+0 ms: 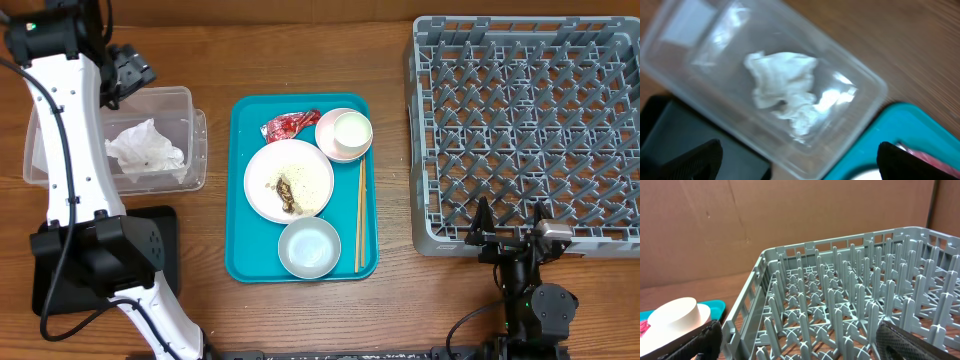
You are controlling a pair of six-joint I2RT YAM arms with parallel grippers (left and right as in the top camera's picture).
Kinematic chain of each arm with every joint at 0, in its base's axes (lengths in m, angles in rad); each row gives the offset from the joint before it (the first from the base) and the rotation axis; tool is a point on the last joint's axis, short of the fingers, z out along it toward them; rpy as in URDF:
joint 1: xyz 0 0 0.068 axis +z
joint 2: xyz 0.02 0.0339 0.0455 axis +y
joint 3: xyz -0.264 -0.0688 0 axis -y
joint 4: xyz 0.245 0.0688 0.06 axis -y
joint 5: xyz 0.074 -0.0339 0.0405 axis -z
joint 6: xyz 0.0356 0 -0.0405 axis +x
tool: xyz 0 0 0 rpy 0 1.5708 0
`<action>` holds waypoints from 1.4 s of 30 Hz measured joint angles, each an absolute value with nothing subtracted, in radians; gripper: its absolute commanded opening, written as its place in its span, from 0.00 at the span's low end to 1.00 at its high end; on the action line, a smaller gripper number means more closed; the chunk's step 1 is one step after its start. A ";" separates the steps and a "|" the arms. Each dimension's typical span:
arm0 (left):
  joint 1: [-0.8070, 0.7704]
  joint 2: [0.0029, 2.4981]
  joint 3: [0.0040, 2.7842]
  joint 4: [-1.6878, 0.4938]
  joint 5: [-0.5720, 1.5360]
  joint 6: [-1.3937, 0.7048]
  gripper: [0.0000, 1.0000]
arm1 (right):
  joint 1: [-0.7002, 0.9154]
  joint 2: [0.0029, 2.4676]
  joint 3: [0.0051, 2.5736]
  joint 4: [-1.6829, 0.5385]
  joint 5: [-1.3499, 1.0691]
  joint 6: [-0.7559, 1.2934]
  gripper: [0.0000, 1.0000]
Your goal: Sort waste into correct bins and load items into the dishwasher
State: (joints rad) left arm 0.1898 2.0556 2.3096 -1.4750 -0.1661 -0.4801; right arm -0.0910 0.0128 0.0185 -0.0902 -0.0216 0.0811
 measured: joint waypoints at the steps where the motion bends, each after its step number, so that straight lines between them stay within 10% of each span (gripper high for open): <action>1: 0.177 2.056 2.310 -1.460 -0.135 -0.448 1.00 | -0.091 0.013 0.019 -0.091 -0.022 0.081 1.00; 9: -0.054 2.055 2.310 -1.357 0.084 -0.193 0.74 | -0.091 0.013 0.019 -0.090 -0.022 0.082 1.00; 42: -0.275 2.494 2.303 -1.234 0.071 0.120 0.84 | -0.091 0.013 0.019 -0.090 -0.022 0.081 1.00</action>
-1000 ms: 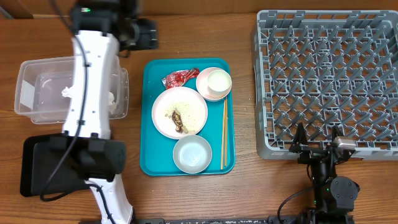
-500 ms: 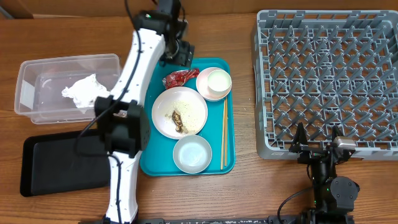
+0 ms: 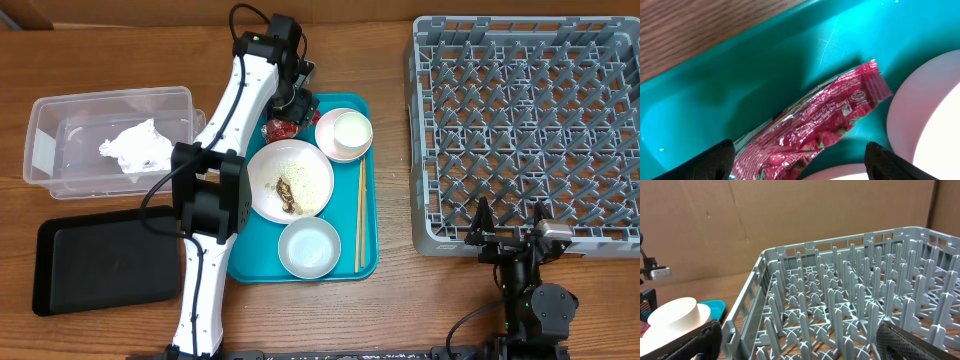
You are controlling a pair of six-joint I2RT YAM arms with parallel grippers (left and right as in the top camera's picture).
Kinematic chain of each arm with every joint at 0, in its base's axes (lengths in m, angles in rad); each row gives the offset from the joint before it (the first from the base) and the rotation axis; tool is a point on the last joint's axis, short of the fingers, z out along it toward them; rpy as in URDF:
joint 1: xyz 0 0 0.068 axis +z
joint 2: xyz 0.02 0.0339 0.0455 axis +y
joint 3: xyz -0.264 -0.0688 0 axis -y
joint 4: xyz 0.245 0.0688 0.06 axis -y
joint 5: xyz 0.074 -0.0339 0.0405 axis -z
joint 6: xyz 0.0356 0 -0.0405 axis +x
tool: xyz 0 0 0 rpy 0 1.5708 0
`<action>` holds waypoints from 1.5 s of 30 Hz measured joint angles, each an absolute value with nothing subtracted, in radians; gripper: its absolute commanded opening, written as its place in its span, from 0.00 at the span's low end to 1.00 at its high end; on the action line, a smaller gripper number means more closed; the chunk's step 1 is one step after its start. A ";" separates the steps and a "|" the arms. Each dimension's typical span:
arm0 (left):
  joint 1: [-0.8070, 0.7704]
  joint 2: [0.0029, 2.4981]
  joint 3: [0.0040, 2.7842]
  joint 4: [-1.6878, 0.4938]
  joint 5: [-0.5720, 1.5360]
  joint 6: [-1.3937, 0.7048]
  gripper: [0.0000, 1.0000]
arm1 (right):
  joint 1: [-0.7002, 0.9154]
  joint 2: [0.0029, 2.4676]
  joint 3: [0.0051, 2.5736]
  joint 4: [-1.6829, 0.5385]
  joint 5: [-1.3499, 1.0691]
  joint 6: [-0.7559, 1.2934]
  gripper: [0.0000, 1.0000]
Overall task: Sort waste into correct bins and load items into the dishwasher
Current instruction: 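Reach the left gripper to the red wrapper and grasp it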
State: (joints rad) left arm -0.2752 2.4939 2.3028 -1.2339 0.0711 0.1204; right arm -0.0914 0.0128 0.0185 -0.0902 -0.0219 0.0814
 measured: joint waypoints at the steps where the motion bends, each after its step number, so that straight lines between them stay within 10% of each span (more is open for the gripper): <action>1: -0.275 2.497 2.303 -1.234 0.071 0.125 0.84 | -0.091 0.013 0.019 -0.090 -0.022 0.081 1.00; 23: -0.275 2.505 2.247 -1.178 0.071 0.135 0.72 | -0.091 0.013 0.019 -0.090 -0.022 0.081 1.00; 32: -0.275 2.506 2.238 -1.175 0.052 0.117 0.04 | -0.091 0.013 0.019 -0.090 -0.022 0.081 1.00; 45: -0.273 2.506 2.620 -1.445 -0.049 -0.077 0.04 | -0.091 0.013 0.019 -0.090 -0.022 0.081 1.00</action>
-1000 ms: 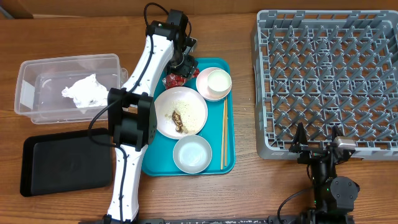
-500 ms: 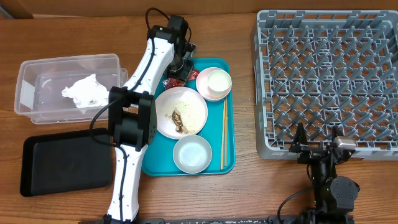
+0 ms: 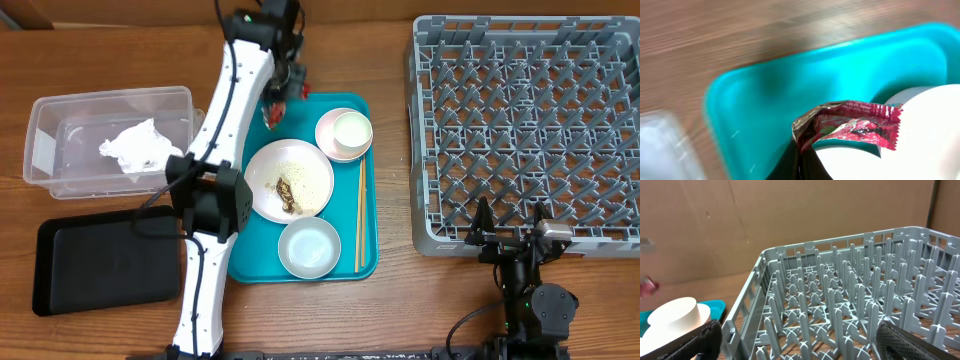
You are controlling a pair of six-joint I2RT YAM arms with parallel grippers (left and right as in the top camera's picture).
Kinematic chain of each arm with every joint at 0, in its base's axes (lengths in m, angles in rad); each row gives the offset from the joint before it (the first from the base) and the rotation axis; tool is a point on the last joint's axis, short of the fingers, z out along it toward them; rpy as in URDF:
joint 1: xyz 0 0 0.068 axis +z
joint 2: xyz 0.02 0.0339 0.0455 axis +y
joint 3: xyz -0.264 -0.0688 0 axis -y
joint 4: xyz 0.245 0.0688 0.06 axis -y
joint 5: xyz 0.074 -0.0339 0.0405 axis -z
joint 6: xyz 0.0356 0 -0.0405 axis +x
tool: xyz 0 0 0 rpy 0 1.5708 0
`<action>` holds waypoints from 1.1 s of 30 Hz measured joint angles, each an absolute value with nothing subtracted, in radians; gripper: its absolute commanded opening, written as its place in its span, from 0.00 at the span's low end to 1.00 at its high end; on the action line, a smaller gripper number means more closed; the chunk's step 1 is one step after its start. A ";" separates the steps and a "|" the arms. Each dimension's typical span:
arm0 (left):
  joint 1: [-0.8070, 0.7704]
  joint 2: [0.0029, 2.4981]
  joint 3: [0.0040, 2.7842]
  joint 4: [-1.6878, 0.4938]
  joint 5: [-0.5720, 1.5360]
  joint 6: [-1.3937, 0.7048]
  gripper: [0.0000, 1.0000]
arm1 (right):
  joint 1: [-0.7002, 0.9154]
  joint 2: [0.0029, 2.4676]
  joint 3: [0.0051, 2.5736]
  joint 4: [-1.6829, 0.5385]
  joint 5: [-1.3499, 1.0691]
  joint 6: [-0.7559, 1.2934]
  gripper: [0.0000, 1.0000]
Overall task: Sort waste into correct bins and load items into the dishwasher
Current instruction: 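Reach the left gripper to the red wrapper and grasp it, then carry the red wrapper left and drop it into the clear bin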
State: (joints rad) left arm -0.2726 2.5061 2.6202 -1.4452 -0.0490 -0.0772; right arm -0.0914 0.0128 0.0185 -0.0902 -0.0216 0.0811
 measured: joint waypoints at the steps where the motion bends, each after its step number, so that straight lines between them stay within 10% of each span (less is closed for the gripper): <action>1: -0.268 2.506 2.683 -1.489 -0.085 -0.110 0.04 | -0.091 0.013 0.019 -0.090 -0.022 0.081 1.00; 11: -0.089 2.404 2.933 -1.684 -0.318 -0.407 0.04 | -0.091 0.013 0.019 -0.090 -0.022 0.082 1.00; 33: 0.312 2.377 2.683 -1.687 -0.138 -0.553 0.04 | -0.091 0.013 0.019 -0.090 -0.022 0.081 1.00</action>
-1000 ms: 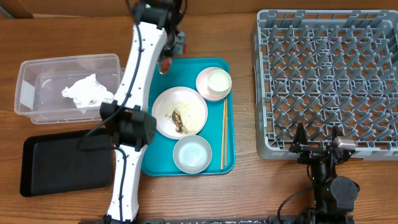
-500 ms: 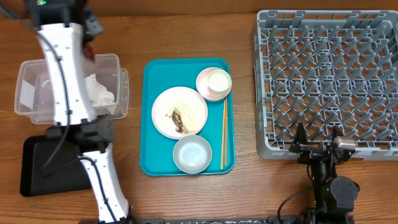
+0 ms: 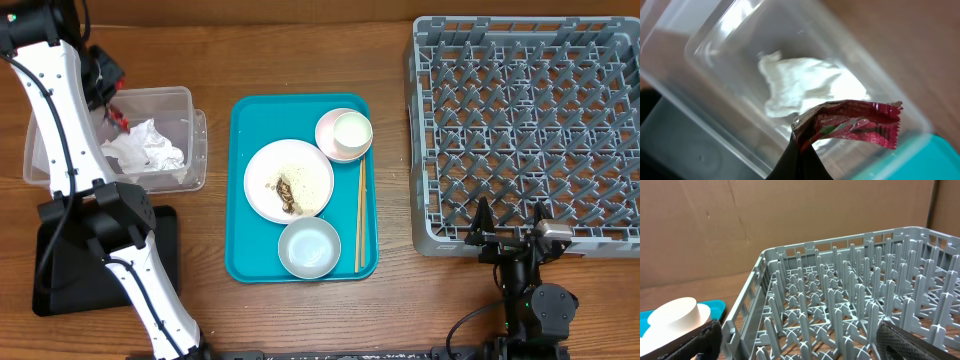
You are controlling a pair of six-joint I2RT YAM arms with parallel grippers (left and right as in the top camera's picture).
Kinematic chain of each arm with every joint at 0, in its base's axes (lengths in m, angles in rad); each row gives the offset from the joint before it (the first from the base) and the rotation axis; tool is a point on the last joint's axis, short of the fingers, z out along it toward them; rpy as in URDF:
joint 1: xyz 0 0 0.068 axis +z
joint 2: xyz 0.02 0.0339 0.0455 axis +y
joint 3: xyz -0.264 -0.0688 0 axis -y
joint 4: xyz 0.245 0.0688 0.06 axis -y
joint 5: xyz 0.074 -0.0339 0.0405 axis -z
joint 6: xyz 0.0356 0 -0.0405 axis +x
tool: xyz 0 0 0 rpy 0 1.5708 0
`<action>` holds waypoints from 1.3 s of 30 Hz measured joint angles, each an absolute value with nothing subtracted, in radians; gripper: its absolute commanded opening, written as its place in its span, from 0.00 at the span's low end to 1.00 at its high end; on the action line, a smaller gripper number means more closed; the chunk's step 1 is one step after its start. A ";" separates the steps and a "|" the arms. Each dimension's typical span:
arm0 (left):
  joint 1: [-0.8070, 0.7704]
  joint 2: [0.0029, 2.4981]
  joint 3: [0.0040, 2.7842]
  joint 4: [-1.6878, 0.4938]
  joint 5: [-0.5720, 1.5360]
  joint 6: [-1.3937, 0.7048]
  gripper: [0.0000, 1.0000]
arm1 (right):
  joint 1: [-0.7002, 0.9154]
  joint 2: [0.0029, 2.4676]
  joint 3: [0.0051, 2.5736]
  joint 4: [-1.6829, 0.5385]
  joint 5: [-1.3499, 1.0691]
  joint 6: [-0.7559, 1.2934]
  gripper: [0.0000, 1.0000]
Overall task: Sort waste into correct bins and load items into the dishwasher
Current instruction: 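Carry the red wrapper left and drop it into the clear bin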
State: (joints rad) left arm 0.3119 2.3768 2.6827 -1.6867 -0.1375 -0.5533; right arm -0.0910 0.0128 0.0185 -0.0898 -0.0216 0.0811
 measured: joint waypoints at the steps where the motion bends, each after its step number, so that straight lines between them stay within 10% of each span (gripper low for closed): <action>1: 0.320 2.377 2.654 -1.687 -0.144 -0.573 0.04 | -0.091 0.013 0.019 -0.090 -0.022 0.082 1.00; 21: 0.400 2.377 2.570 -1.687 -0.176 -0.660 0.15 | -0.091 0.013 0.019 -0.090 -0.022 0.081 1.00; 25: 0.400 2.377 2.570 -1.687 -0.184 -0.665 0.60 | -0.091 0.013 0.019 -0.090 -0.022 0.081 1.00; 39: 0.400 2.377 2.569 -1.687 -0.160 -0.614 0.73 | -0.091 0.013 0.019 -0.090 -0.022 0.081 1.00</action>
State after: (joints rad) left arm 0.4000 2.3768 2.5694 -1.6871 -0.1596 -0.6144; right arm -0.0914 0.0128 0.0185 -0.0898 -0.0216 0.0811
